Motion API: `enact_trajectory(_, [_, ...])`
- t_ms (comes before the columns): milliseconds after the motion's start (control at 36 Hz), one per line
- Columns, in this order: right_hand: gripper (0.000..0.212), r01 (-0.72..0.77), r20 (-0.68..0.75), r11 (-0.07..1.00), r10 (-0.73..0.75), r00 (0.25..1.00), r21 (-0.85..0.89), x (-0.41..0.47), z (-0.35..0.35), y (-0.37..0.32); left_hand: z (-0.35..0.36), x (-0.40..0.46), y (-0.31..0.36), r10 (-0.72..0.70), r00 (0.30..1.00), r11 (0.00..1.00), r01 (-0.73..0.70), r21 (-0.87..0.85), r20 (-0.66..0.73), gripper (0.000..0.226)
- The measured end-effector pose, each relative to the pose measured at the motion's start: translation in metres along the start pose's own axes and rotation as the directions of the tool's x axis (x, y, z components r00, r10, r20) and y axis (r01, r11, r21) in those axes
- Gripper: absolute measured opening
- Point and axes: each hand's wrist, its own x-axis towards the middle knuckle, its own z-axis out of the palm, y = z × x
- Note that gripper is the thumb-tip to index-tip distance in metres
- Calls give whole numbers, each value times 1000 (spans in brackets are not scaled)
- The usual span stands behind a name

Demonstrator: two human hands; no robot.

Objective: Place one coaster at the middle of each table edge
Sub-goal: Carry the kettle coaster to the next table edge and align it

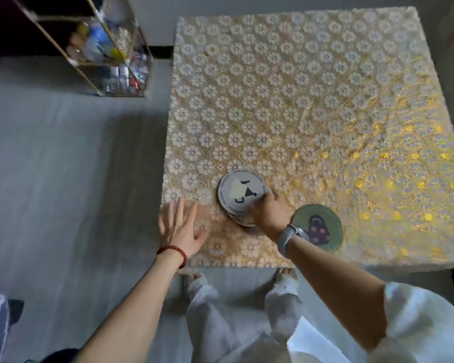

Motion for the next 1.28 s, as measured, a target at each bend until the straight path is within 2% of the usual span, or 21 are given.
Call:
enact_trajectory(111, [67, -214, -143, 977, 211, 967, -5, 0, 23, -21, 4, 4, -25, 126, 991, 992, -127, 22, 52, 81])
enact_trajectory(167, [69, -276, -213, 959, 284, 935, 64, 1, 30, -30, 3, 5, -31, 173, 982, 985, -173, -4, 70, 82])
enact_trajectory(250, [60, -315, -324, 925, 370, 870, 211, 3, 36, -38, -5, 9, -38, 234, 962, 972, -233, -24, 144, 86])
enact_trajectory(306, [52, -260, -402, 928, 352, 845, 266, 1, 38, -42, -13, 13, -45, 276, 940, 961, -272, -44, 199, 85])
enact_trajectory(361, [42, -137, -472, 957, 247, 846, 256, -4, 39, -50, -23, 18, -52, 325, 920, 946, -318, -64, 219, 78])
enact_trajectory(444, [10, 30, -571, 955, 151, 807, 294, -16, 42, -73, -40, 27, -63, 401, 895, 916, -395, -68, 197, 59])
enact_trajectory(472, [8, 78, -589, 949, 124, 798, 306, -21, 43, -82, -46, 29, -67, 414, 892, 910, -406, -81, 181, 54])
enact_trajectory(528, [10, 172, -568, 930, 47, 822, 326, -28, 46, -98, -59, 35, -77, 425, 896, 904, -412, -116, 131, 48])
enact_trajectory(611, [21, 308, -553, 925, -141, 821, 221, -28, 52, -121, -81, 50, -95, 420, 905, 901, -407, -149, 68, 42])
enact_trajectory(722, [24, 381, -533, 888, -198, 823, 259, -3, 55, -160, -113, 81, -114, 402, 916, 899, -390, -199, 19, 37])
enact_trajectory(861, [27, 348, -500, 781, -53, 865, 519, 44, 55, -202, -155, 131, -124, 386, 922, 880, -370, -297, -3, 37])
enact_trajectory(1000, [35, 256, -404, 653, 84, 911, 713, 84, 49, -231, -200, 187, -115, 299, 953, 856, -248, -453, 44, 43])
enact_trajectory(1167, [37, 144, -291, 576, 172, 941, 805, 109, 40, -248, -238, 242, -102, 398, 914, 852, -337, -401, 80, 44])
enact_trajectory(1278, [33, 125, -300, 516, 271, 915, 848, 113, 33, -248, -243, 263, -87, 452, 878, 856, -377, -354, 159, 40])
